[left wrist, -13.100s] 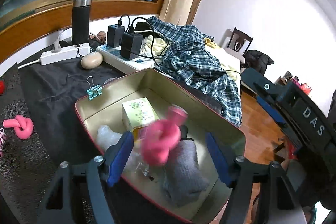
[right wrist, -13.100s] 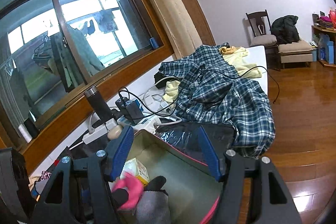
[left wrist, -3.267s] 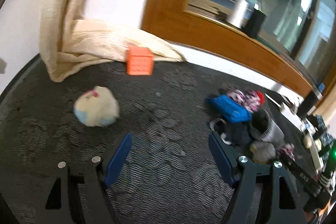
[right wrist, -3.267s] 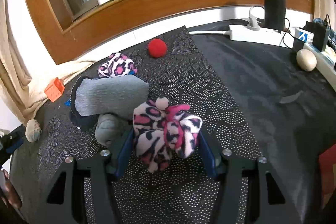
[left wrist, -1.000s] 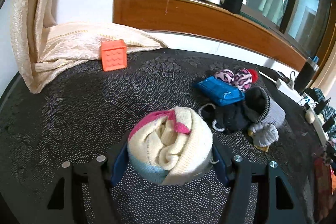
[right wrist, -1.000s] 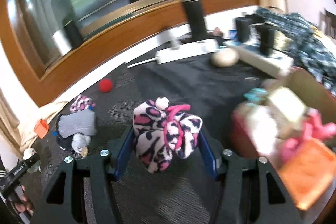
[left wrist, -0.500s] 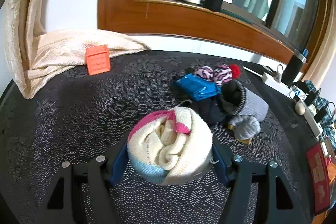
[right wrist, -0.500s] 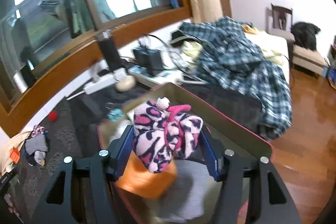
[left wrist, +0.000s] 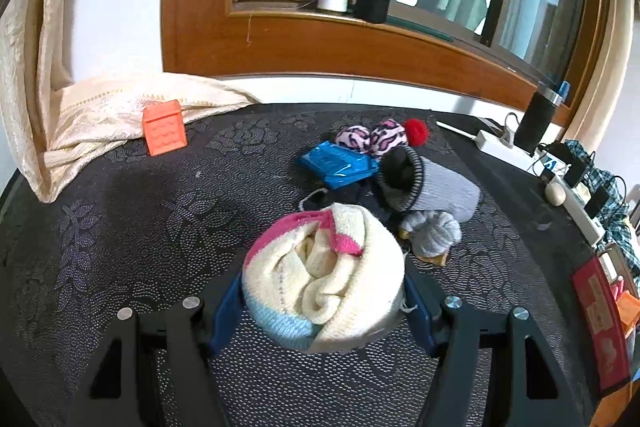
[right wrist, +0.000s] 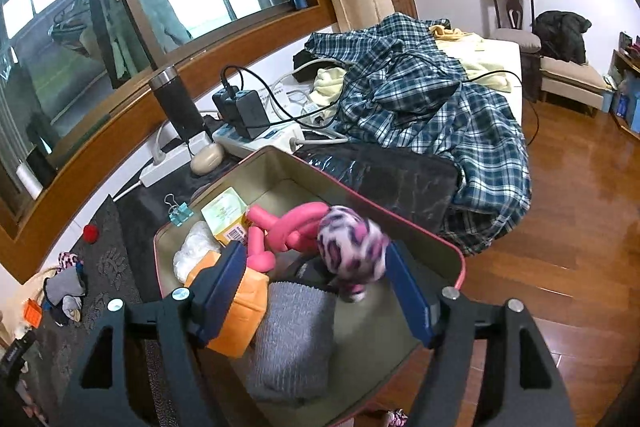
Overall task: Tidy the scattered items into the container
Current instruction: 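Open the right tool inside the tin box while the left tool releases the towel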
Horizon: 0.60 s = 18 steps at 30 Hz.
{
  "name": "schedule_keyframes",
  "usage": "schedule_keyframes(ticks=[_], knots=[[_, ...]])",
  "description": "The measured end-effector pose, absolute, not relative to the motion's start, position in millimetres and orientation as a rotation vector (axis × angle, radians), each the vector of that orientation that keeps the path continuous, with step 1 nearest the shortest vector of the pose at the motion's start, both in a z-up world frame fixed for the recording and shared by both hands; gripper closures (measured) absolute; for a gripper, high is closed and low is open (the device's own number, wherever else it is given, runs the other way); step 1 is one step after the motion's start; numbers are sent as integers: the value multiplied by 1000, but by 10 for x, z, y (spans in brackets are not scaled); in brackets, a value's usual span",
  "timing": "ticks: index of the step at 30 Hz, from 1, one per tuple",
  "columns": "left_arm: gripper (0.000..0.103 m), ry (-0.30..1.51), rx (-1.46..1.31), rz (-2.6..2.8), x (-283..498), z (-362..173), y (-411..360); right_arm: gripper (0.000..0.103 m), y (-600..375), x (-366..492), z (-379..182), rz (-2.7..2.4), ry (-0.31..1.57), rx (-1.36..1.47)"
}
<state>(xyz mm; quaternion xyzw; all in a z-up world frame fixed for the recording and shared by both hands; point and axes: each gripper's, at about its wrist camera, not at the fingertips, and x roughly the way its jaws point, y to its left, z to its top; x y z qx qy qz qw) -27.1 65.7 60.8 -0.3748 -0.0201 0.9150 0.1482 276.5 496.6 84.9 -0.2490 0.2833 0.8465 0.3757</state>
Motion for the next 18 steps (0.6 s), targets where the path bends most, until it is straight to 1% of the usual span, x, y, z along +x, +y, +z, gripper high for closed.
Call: schedule_keyframes(ticks=[11,18], knots=[[33,-10,-1054,2573,-90,673,1075,27,5044,2910,777,2161,772,-580],[33,68,-979,2414,142,871,1919,28,5055,2992,819,2181,754,-534]])
